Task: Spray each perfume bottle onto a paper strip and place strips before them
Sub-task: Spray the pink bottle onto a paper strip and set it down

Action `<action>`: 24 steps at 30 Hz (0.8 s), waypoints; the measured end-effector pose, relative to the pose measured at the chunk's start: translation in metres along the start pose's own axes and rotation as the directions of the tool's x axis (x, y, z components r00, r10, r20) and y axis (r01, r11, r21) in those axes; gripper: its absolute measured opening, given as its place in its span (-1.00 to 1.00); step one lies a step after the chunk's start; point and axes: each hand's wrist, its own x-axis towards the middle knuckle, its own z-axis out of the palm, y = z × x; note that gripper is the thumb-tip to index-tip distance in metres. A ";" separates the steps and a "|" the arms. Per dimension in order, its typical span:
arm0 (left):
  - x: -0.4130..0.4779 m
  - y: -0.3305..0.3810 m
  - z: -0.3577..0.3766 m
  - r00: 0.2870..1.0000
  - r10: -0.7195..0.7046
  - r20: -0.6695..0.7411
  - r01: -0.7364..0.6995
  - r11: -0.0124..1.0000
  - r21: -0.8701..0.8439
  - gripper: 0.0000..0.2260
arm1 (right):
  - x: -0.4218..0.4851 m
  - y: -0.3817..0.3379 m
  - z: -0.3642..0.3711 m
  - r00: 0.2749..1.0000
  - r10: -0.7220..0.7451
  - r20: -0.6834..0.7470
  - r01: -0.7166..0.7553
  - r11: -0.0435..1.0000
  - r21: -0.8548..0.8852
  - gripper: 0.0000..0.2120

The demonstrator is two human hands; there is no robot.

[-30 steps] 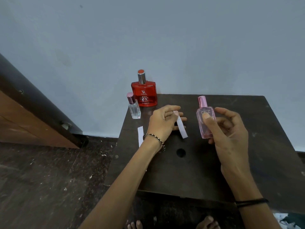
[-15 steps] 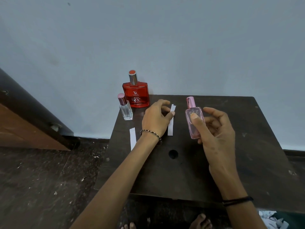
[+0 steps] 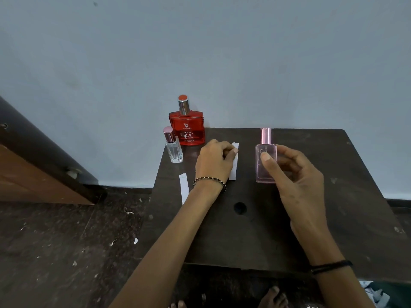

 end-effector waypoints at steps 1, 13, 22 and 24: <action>0.000 0.000 -0.001 1.000 0.007 0.021 -0.007 1.000 0.007 -0.83 | 0.002 0.000 0.000 1.000 -0.012 -0.005 0.012 1.000 -0.018 -0.67; 0.006 -0.011 -0.016 0.983 0.047 0.175 -0.043 0.999 -0.028 -0.74 | 0.067 -0.021 0.022 0.986 -0.097 0.135 0.117 0.982 -0.151 -0.70; 0.007 -0.011 -0.015 0.996 0.024 0.088 -0.019 0.998 -0.060 -0.81 | 0.090 -0.017 0.045 0.946 -0.084 0.314 0.158 0.963 -0.219 -0.69; 0.006 -0.010 -0.015 0.996 0.026 0.085 -0.021 0.998 -0.062 -0.82 | 0.090 -0.014 0.049 0.943 -0.078 0.324 0.157 0.961 -0.226 -0.71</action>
